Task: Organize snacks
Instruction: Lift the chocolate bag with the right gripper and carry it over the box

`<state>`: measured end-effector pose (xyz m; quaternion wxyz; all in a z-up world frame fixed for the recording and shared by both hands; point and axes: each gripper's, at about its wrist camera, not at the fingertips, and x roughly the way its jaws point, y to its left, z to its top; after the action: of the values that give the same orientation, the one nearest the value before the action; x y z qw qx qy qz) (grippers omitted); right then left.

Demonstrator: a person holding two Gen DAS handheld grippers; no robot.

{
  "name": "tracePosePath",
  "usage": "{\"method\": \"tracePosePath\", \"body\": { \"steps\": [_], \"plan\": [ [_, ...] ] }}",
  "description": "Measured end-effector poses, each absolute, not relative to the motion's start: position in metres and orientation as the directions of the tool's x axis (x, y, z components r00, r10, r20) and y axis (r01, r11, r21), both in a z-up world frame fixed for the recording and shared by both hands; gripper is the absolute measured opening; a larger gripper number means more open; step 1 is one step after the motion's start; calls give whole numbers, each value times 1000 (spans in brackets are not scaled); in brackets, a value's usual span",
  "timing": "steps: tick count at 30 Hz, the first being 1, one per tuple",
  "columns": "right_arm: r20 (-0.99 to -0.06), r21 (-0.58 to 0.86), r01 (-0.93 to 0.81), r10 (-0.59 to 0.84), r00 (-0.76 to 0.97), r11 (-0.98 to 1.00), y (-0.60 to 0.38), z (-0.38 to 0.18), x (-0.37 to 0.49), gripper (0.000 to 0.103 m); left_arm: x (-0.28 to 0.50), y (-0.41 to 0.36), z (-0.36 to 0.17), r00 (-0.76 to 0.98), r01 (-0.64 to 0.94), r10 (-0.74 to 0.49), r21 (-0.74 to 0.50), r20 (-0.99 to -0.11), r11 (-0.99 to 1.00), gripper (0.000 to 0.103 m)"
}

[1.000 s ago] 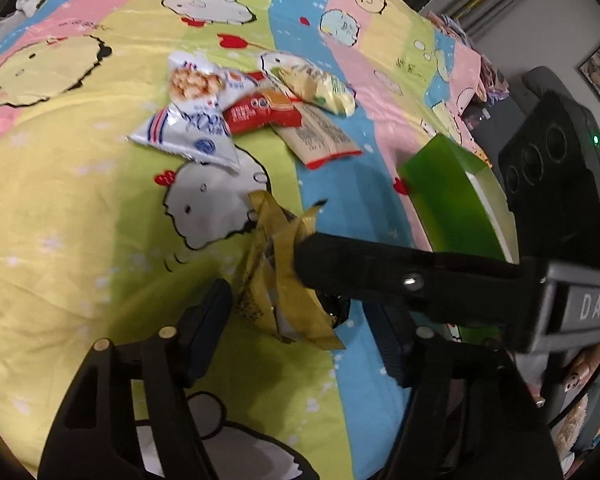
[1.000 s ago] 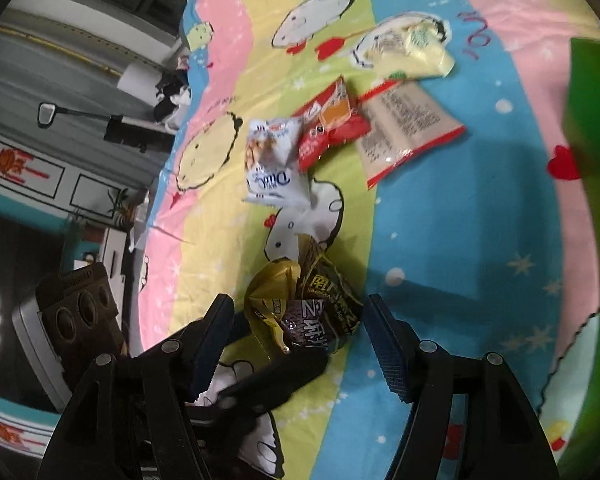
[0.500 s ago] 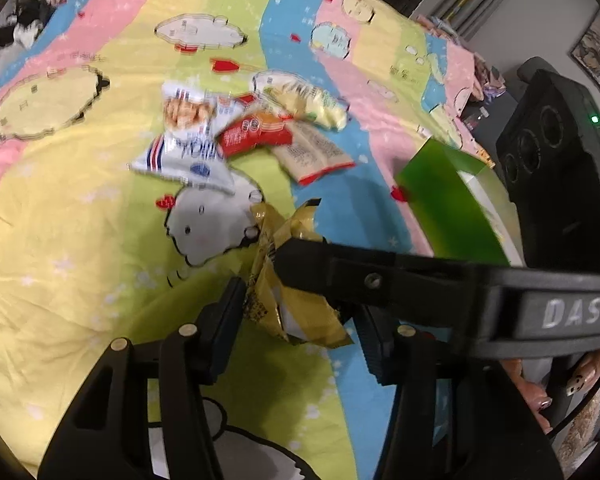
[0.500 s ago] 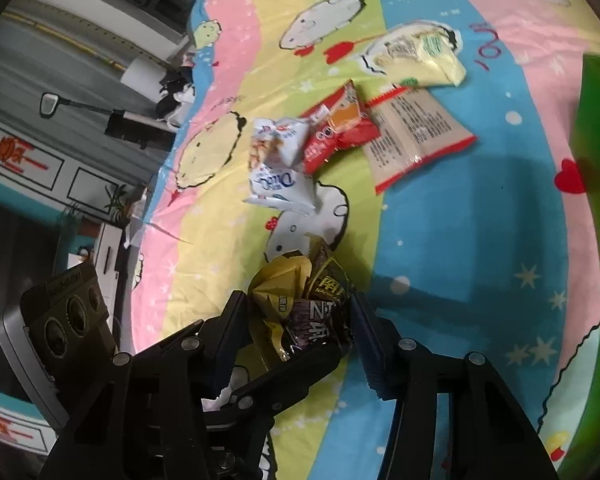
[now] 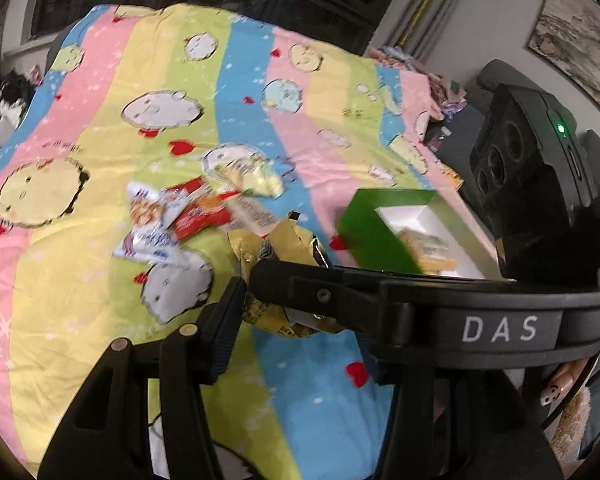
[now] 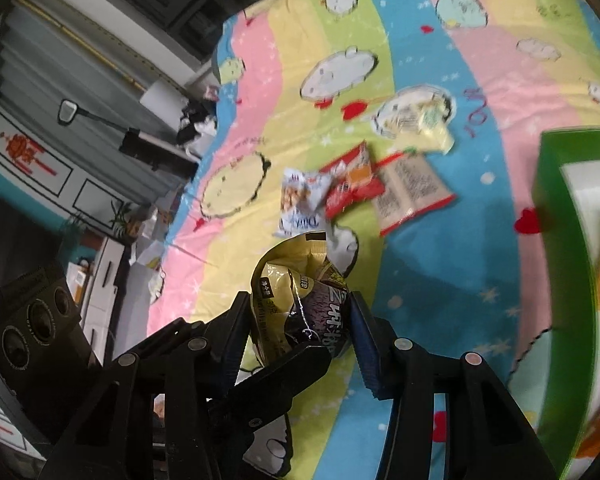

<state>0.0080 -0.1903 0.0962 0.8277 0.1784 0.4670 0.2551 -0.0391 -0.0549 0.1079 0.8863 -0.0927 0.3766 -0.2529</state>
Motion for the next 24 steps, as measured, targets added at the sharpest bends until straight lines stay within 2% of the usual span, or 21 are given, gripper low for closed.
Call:
{"method": "tracePosePath", "body": {
  "steps": [12,24],
  "plan": [
    [-579,518,-235,539,611,822,-260,143,-17,51,-52,-127,157,609,517,-567,-265,-555,814,51],
    [-542,530,-124,447,712,839,-337,150,-41,51,-50,-205,163,541,618,-625,-238,-563,749,51]
  ]
}}
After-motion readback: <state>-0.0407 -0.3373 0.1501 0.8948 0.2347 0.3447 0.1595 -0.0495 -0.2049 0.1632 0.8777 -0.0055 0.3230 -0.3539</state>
